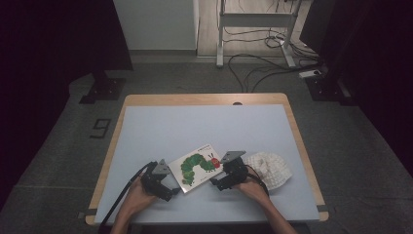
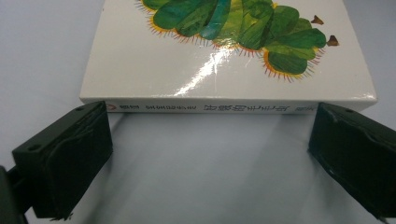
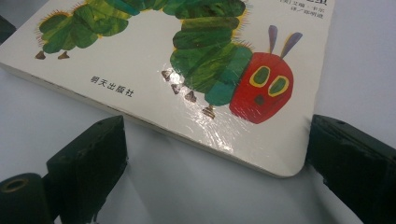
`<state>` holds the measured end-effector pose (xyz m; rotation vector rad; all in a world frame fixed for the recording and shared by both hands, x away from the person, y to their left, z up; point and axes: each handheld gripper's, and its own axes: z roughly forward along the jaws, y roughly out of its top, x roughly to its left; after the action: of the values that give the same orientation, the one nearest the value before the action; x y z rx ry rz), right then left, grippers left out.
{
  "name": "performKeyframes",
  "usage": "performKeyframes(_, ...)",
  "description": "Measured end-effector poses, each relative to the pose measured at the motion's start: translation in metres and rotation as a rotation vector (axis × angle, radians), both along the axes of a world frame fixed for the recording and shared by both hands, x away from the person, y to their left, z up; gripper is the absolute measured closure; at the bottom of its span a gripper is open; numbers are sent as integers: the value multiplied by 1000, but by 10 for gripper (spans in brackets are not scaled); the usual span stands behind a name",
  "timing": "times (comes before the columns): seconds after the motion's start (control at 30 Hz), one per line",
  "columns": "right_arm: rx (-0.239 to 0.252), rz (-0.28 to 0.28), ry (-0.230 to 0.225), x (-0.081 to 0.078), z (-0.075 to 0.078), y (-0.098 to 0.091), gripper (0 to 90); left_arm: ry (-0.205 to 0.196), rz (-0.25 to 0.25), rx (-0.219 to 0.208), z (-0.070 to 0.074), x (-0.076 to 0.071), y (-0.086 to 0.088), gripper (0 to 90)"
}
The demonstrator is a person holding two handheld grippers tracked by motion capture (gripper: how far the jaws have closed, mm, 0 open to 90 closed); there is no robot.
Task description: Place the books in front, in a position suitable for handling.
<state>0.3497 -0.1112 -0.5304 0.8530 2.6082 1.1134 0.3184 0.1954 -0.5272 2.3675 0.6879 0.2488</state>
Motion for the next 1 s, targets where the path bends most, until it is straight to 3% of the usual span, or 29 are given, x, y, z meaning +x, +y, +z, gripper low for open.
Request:
performKeyframes(0.43, -2, 21, 2, -21, 0, -2, 51, -10, 26, -13, -1, -29, -3, 0)
performKeyframes(0.83, -24, 25, -23, -27, 0, -2, 70, -11, 23, -20, -2, -31, -2, 0)
performKeyframes(1.0, -17, 26, 3, -24, 2, -5, 96, -13, 40, -13, 0, -33, 2, 0)
